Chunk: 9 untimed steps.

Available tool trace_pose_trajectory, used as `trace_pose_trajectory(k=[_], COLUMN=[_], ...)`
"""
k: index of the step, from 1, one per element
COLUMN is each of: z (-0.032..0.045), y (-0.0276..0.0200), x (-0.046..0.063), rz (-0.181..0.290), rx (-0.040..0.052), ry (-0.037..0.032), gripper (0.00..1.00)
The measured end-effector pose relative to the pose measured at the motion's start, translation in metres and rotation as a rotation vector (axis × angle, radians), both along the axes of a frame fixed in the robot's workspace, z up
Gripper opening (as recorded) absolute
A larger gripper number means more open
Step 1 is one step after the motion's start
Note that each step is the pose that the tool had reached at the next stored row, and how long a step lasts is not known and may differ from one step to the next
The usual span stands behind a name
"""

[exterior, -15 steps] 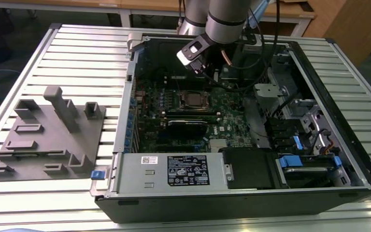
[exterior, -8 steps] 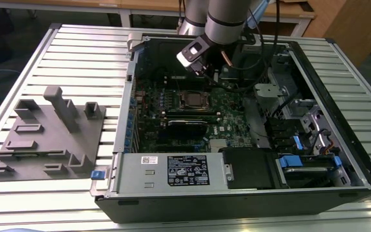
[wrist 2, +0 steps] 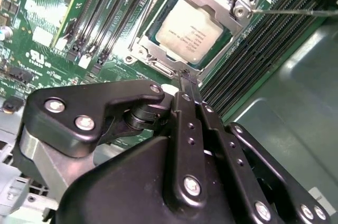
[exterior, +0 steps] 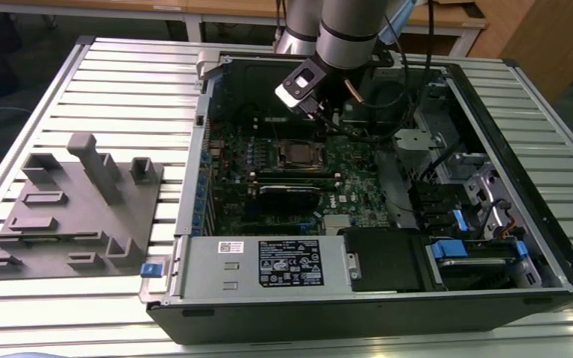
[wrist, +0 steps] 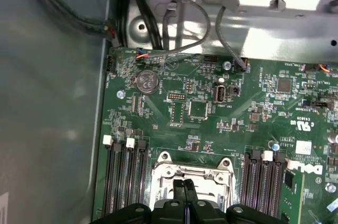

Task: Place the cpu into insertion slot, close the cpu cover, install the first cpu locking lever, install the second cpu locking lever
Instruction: 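Close the cpu cover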

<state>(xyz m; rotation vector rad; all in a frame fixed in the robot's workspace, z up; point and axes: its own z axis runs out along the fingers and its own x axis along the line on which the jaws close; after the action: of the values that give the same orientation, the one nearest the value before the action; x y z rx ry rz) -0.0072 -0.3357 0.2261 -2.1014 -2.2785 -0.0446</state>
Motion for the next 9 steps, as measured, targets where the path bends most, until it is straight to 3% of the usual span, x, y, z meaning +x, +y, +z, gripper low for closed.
trace_pose_trajectory(k=[6, 9], z=[-0.0001, -0.0002], y=[0.0, 0.0], x=[0.0, -0.0001], rz=[0.001, 0.032], rx=[0.0002, 0.0003], ry=[0.0, 0.0], gripper=[0.11, 0.11])
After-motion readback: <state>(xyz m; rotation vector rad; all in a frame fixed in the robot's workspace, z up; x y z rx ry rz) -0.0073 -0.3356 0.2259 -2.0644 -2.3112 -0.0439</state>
